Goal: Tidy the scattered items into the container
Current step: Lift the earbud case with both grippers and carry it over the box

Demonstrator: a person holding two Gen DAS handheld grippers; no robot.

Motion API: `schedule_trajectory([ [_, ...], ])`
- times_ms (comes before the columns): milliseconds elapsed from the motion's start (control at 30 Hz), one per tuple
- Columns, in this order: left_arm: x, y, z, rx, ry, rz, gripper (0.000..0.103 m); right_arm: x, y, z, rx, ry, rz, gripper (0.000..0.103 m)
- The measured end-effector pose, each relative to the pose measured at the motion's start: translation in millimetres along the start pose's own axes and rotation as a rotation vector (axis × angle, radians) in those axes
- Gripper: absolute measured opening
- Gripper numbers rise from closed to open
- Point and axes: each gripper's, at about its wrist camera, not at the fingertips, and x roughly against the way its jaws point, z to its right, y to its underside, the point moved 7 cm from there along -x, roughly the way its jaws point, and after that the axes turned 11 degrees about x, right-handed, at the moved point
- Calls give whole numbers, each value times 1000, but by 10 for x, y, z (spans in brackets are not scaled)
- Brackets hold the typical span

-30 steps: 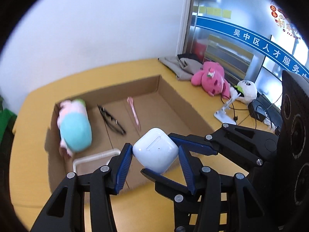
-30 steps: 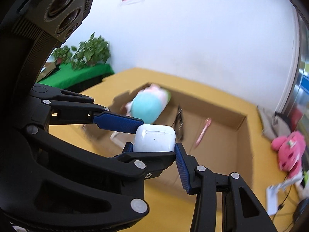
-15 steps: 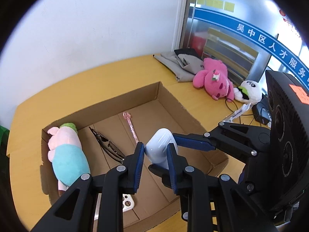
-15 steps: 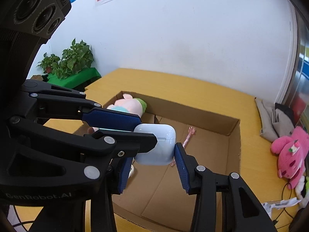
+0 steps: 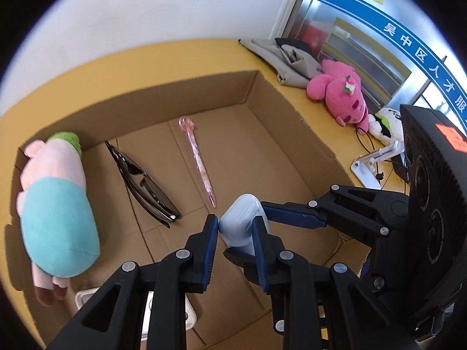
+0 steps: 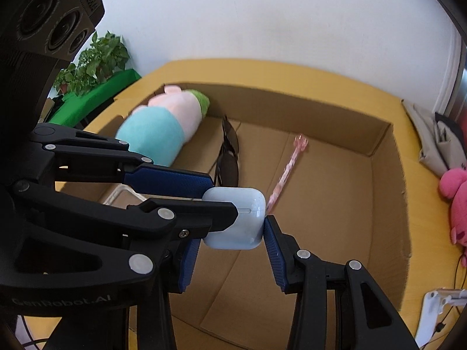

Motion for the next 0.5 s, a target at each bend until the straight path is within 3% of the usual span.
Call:
schedule_trajectory([
  [500,-583,315,-237,124,57,-195,24,-581,428,17,-59,-71,-282,47],
])
